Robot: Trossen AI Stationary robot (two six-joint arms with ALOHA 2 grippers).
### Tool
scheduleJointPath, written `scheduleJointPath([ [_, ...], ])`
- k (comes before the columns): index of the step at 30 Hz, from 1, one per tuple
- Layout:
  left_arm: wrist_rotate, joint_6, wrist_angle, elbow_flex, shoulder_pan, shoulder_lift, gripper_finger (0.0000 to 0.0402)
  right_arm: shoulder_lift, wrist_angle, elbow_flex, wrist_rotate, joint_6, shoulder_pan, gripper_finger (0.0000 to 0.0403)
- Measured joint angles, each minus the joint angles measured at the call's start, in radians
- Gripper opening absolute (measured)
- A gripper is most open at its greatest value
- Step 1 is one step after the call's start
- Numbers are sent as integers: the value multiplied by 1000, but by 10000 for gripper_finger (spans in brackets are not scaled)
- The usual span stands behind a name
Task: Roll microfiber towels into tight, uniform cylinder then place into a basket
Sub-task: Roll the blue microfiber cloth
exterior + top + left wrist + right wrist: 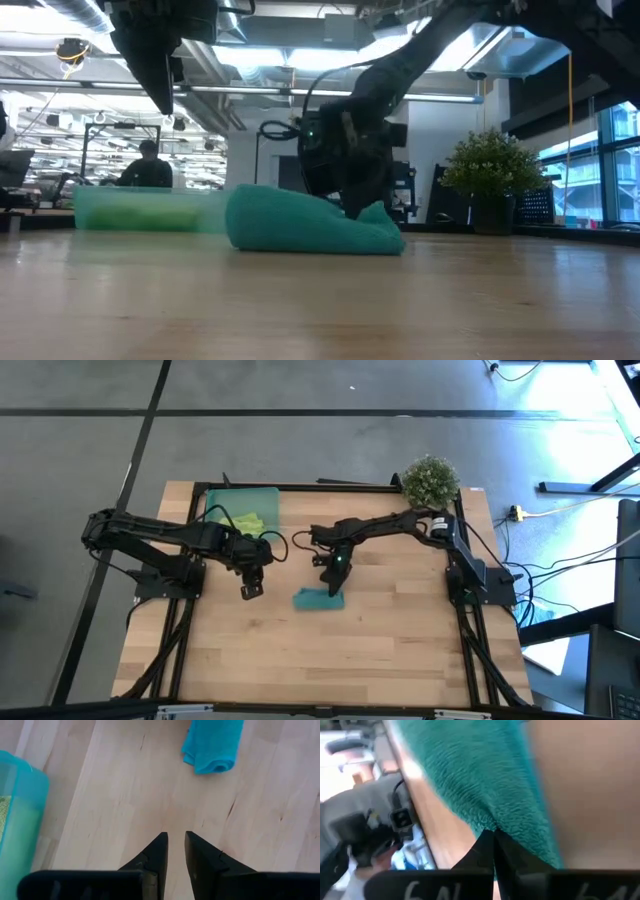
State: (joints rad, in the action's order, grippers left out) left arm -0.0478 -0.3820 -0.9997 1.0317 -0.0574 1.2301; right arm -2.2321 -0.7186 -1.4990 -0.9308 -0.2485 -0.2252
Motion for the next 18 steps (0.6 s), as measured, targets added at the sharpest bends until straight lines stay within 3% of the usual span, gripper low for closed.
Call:
scheduleJointPath([
  [10, -13, 98, 138, 0, 0, 26, 60, 0, -2, 0, -132, -63, -56, 0],
  [18, -14, 236, 359, 0, 0, 183, 60, 0, -7, 0, -208, -63, -66, 0],
])
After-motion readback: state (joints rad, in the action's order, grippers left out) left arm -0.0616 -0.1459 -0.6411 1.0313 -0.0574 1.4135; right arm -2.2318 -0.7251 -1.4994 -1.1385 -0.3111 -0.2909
